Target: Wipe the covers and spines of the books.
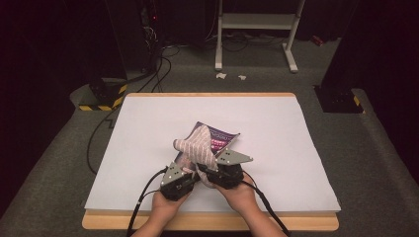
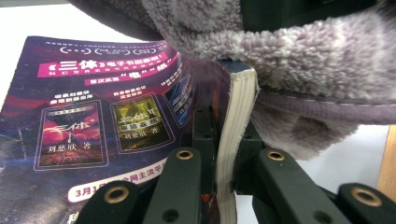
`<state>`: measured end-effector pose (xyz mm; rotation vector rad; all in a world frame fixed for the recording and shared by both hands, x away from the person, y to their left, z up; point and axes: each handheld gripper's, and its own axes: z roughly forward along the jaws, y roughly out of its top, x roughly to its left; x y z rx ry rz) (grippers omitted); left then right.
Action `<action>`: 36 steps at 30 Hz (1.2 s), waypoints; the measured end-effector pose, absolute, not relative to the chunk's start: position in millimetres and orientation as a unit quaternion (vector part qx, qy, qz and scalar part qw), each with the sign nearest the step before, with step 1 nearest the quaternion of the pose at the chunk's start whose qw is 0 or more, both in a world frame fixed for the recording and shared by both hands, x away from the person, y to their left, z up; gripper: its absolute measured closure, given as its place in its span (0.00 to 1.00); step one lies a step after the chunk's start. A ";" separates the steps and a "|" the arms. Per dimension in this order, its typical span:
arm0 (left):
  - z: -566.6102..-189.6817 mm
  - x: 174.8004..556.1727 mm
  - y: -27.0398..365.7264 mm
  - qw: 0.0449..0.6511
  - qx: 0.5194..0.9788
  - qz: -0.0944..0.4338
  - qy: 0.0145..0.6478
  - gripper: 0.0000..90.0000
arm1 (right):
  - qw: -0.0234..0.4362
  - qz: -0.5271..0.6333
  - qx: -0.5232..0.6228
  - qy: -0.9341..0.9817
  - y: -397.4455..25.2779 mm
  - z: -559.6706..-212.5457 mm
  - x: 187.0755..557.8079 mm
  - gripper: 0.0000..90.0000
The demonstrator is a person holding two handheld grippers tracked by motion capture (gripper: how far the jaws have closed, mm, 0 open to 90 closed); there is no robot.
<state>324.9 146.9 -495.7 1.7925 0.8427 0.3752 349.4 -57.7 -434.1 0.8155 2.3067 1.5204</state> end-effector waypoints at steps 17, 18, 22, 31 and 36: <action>-496.2 325.0 146.0 0.531 0.753 0.153 0.356 0.92 | 0.158 0.484 0.344 0.789 -78.2 -443.7 388.9 0.78; -496.3 325.1 146.0 0.531 0.754 0.154 0.355 0.92 | 0.162 0.481 0.348 0.788 -80.4 -444.8 392.2 0.78; -496.3 325.0 146.4 0.530 0.755 0.154 0.355 0.92 | 0.178 0.466 0.369 0.784 -89.2 -449.8 405.8 0.78; -496.9 324.6 146.6 0.527 0.757 0.155 0.353 0.92 | 0.193 0.438 0.423 0.769 -113.4 -464.8 441.7 0.78; -496.5 323.8 148.2 0.525 0.759 0.157 0.351 0.92 | 0.201 0.426 0.448 0.760 -124.4 -471.7 456.3 0.78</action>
